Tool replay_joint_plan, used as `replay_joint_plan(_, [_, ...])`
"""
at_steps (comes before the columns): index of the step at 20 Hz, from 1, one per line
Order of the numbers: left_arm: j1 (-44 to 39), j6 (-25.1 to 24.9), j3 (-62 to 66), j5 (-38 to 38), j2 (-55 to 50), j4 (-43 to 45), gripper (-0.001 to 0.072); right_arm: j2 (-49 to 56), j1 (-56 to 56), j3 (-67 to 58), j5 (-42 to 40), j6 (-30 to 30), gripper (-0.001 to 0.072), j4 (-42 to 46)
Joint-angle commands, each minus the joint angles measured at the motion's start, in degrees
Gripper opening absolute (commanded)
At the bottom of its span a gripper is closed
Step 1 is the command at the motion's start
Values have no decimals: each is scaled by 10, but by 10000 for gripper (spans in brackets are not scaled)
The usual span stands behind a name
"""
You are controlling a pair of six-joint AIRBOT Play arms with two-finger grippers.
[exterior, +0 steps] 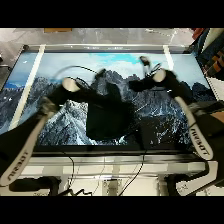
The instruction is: Fold the clothes and pants, and hang the long-sleeved shirts on hangers.
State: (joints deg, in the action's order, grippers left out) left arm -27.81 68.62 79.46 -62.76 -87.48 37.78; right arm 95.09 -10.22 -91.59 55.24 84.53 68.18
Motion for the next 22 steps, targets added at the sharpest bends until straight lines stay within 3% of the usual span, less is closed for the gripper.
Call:
replay_joint_plan(1, [-63, -23, 0, 54, -50, -10, 693, -45, 88, 0, 52, 0, 26, 3])
replay_joint_plan(3, [-56, -46, 2, 59, -48, -10, 693, -50, 115, 0, 96, -21, 25, 7])
replay_joint_plan(8, [3, -46, 6, 58, -22, -10, 692, -49, 165, 41, 234, -179, 24, 1])
replay_joint_plan(10, [27, -46, 6, 56, -10, -10, 692, -49, 188, 91, 248, -247, 24, -81])
replay_joint_plan(12, [49, -50, 6, 64, -6, -10, 688, -49, 206, 153, 244, -318, 24, -231])
replay_joint_plan(13, [57, -50, 6, 76, -7, -9, 639, -49, 207, 181, 229, -327, 25, -290])
replay_joint_plan(14, [62, -50, 6, 93, -10, -7, 429, -49, 203, 207, 206, -326, 30, -331])
replay_joint_plan(15, [64, -51, 6, 113, -13, 7, 171, -49, 195, 228, 179, -325, 164, -352])
replay_joint_plan(16, [64, -58, 6, 139, -18, 28, 38, -49, 183, 244, 148, -306, 489, -352])
replay_joint_plan(17, [64, -76, 6, 176, -24, 55, 30, -49, 169, 254, 116, -272, 641, -342])
replay_joint_plan(19, [56, -111, 6, 231, -40, 101, 29, -49, 138, 259, 76, -244, 643, -312])
replay_joint_plan(22, [33, -113, 6, 244, -73, 148, 29, -49, 104, 259, 33, -189, 645, -295])
